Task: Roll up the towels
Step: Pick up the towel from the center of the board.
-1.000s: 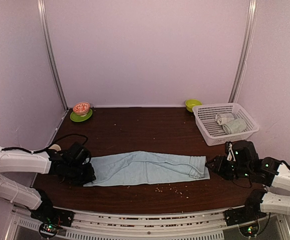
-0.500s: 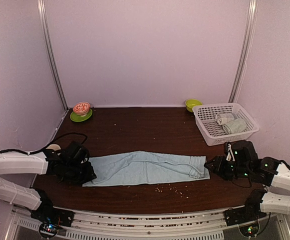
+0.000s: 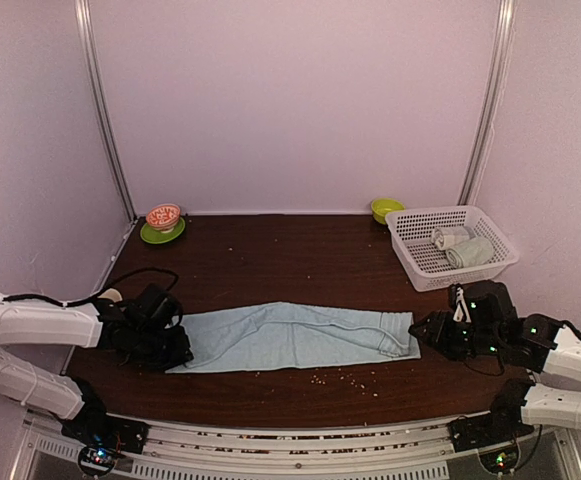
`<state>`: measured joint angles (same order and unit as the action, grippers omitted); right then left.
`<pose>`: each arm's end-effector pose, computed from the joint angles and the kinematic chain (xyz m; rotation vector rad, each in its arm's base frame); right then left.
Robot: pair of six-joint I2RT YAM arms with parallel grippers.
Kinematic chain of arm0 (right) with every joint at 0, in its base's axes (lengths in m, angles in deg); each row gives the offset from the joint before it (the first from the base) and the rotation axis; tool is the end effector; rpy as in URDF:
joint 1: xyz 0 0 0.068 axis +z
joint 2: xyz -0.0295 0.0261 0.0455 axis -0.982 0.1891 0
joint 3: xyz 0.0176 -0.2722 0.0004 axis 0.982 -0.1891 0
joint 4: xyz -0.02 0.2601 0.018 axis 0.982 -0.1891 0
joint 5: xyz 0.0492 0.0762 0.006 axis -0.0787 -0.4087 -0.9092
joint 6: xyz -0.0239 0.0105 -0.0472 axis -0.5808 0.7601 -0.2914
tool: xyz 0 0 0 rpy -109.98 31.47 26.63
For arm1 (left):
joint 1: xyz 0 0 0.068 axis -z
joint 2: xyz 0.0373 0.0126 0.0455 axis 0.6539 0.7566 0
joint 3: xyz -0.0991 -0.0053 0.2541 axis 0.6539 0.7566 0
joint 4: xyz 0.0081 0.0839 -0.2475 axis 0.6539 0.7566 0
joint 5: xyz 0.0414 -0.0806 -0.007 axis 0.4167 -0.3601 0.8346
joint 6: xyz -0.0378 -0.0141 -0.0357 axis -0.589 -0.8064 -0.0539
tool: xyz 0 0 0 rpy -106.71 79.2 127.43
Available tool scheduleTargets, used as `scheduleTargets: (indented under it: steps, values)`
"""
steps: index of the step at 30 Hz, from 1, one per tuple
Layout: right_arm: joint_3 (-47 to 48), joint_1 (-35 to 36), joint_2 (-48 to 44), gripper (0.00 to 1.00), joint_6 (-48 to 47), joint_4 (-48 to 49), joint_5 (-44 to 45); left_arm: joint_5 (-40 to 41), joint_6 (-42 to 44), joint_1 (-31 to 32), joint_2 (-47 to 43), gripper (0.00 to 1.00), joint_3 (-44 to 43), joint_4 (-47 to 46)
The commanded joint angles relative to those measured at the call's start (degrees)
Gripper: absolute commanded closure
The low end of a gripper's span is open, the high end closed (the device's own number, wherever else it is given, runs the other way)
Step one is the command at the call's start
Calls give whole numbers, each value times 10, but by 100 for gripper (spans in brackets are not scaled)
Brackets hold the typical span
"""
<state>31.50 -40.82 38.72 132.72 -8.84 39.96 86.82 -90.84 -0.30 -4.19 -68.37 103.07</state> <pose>0.1149 0.0953 0.1938 0.3626 2.4503 0.9263 0.1527 -0.1287 0.1426 -0.6759 2.7177 -0.4910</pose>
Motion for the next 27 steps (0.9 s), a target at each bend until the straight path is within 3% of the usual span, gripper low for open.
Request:
scheduleTargets:
  steps: [1,4,14,27]
  values:
    - [-4,4,-7,46,17,2,-8,-1,5,-3,-6,91,-5,-14]
    - [-16,4,-10,46,42,19,-23,7,9,-4,-18,100,-11,-2]
    - [-67,4,-23,46,179,84,-55,9,12,-4,-28,100,-9,-3]
    - [-123,4,-51,46,342,148,-24,8,22,-3,-24,100,-13,-11]
